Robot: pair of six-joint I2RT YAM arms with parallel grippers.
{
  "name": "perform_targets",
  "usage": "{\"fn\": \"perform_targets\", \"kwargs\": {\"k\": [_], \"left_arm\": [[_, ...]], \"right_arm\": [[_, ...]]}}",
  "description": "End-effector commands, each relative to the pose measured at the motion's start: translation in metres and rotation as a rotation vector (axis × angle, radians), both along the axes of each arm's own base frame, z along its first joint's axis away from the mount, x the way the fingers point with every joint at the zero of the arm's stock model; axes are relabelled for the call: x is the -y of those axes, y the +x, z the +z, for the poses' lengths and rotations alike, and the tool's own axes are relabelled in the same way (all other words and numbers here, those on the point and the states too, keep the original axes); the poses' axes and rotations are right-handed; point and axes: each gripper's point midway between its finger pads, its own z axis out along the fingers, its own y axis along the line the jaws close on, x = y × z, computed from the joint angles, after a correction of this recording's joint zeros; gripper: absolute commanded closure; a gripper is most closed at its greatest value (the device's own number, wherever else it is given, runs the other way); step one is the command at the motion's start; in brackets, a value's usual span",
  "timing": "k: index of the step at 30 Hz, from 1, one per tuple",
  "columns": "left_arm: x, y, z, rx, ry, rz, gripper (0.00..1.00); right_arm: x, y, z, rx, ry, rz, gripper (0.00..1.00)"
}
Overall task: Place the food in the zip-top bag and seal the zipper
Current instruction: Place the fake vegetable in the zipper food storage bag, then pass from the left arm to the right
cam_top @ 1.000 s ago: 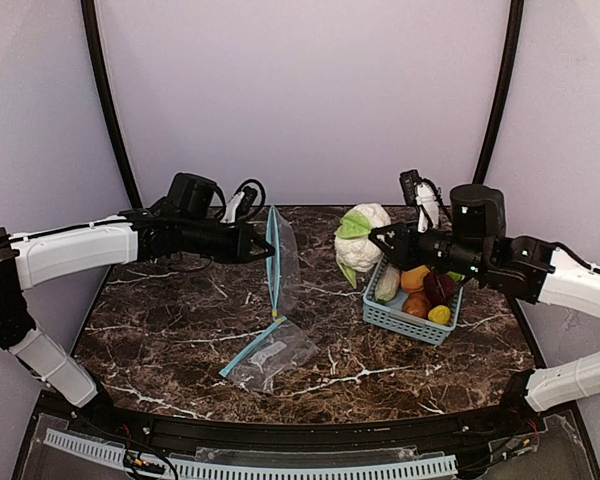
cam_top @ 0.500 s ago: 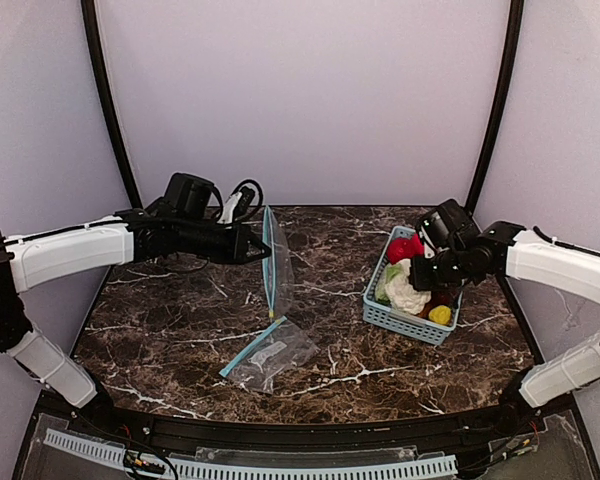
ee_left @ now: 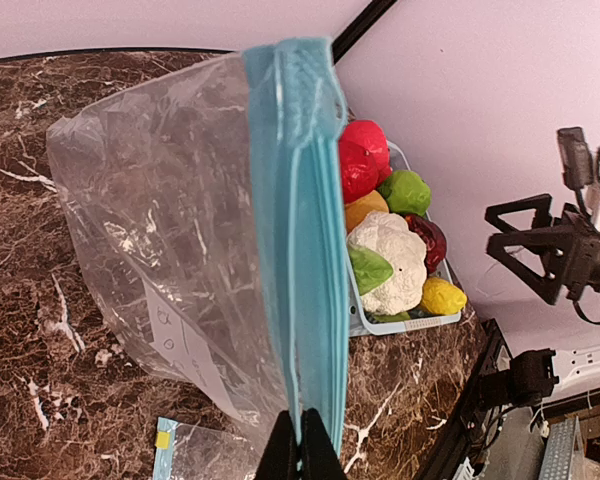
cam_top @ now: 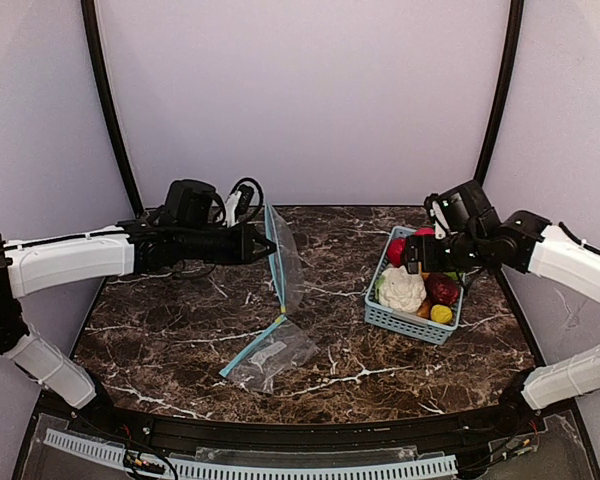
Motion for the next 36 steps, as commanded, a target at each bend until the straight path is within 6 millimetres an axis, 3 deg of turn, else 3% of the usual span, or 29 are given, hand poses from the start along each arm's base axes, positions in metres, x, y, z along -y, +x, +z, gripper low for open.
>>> {"fn": "perform_targets", "kwargs": {"k": [1,5,10,20,25,36], "left_arm": [[-0.006,0.007,0.032,0.087,-0.102,0.116,0.99],[-0.004,0.008,0.040,0.096,-0.166,0.161,0.99],[0.003,0.006,0.044,0.101,-0.213,0.195,0.99],[0.011,0.005,0.041,0.093,-0.240,0.214,0.99],[0.013,0.004,0.041,0.091,-0.243,0.209,0.99],[0.015,0.000,0.038,0.077,-0.248,0.195,0.99]], "right_arm": [[-0.028,-0.008,0.055,0.154,0.114,0.067,0.08],[-0.057,-0.016,0.077,0.209,0.177,0.122,0.07],[-0.117,-0.026,0.091,0.248,0.311,0.260,0.09],[-0.200,-0.038,0.083,0.260,0.260,0.371,0.16],[-0.218,-0.035,0.075,0.265,0.222,0.369,0.27],[-0.231,-0.018,0.057,0.272,0.125,0.341,0.51]]}}
